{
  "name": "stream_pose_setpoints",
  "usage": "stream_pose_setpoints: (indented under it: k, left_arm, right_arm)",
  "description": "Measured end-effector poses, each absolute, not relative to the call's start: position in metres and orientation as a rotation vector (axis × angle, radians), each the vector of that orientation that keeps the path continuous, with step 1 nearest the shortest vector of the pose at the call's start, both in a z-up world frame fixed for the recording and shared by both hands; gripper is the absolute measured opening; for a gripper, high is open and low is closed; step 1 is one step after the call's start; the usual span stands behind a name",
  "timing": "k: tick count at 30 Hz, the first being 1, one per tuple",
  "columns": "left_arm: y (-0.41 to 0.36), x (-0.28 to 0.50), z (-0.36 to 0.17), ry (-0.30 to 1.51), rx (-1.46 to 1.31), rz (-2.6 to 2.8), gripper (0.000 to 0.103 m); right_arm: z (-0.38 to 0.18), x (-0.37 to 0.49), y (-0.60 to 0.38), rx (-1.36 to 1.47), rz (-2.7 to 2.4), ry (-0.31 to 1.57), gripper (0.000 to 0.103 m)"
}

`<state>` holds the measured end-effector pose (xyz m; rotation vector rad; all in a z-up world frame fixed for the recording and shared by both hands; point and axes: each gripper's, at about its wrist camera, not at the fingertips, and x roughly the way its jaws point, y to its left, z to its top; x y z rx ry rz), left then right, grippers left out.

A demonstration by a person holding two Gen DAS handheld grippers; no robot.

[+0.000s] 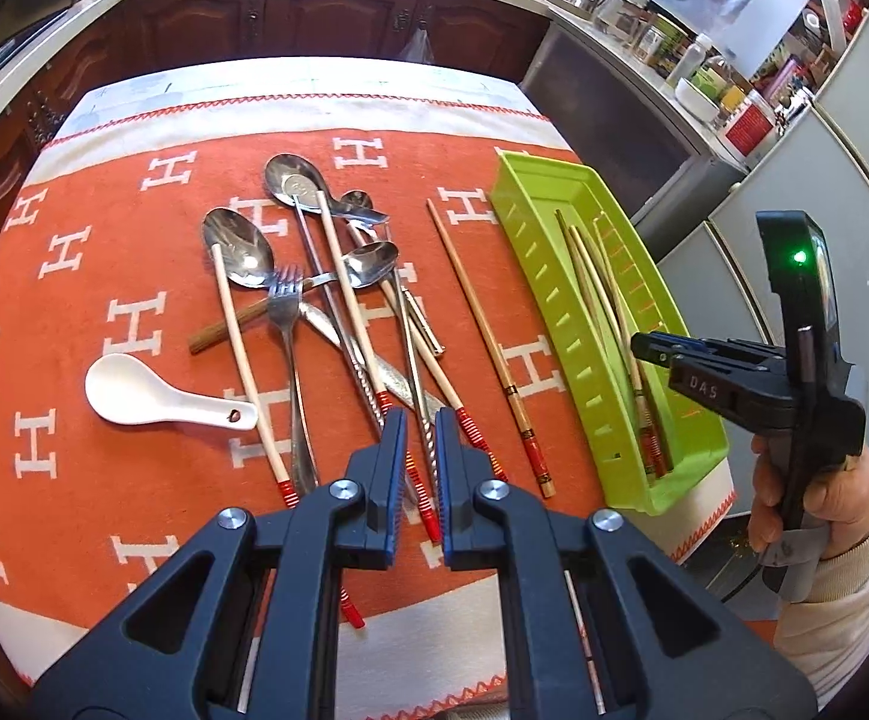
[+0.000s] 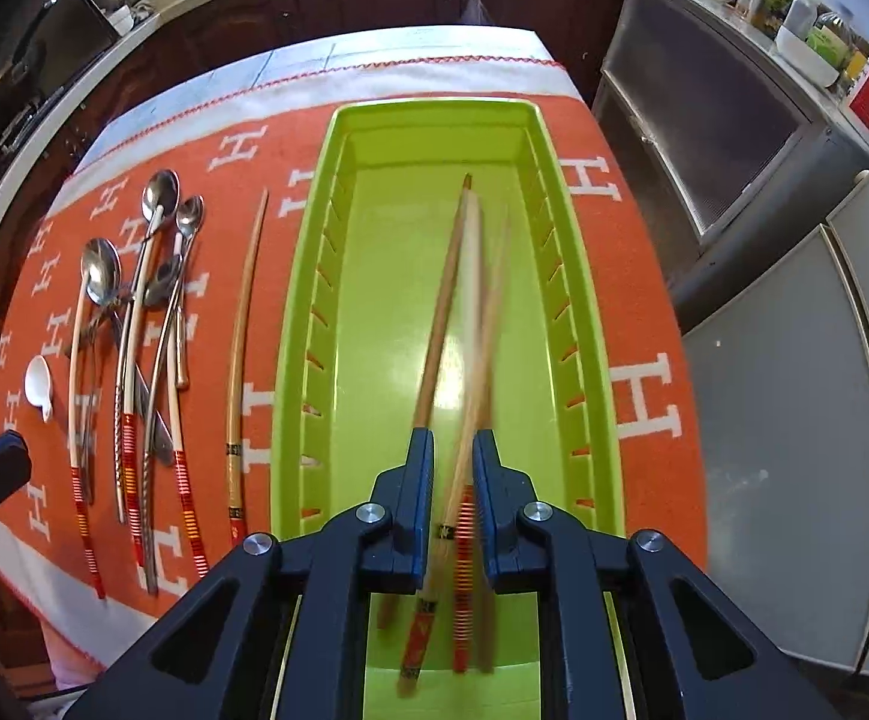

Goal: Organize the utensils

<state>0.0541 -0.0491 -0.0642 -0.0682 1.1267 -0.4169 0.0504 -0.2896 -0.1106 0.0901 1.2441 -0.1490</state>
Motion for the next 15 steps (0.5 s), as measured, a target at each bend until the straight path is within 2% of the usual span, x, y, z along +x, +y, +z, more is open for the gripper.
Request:
stream_pose_setpoints:
  k: [15]
  left_arm:
    - [-0.015,0.058,-0.068,1.129,-0.092,-0.306,0.005]
  right_arm:
    - [-0.057,0.043,-0.265,0.201,-0.017,1.113,0.013]
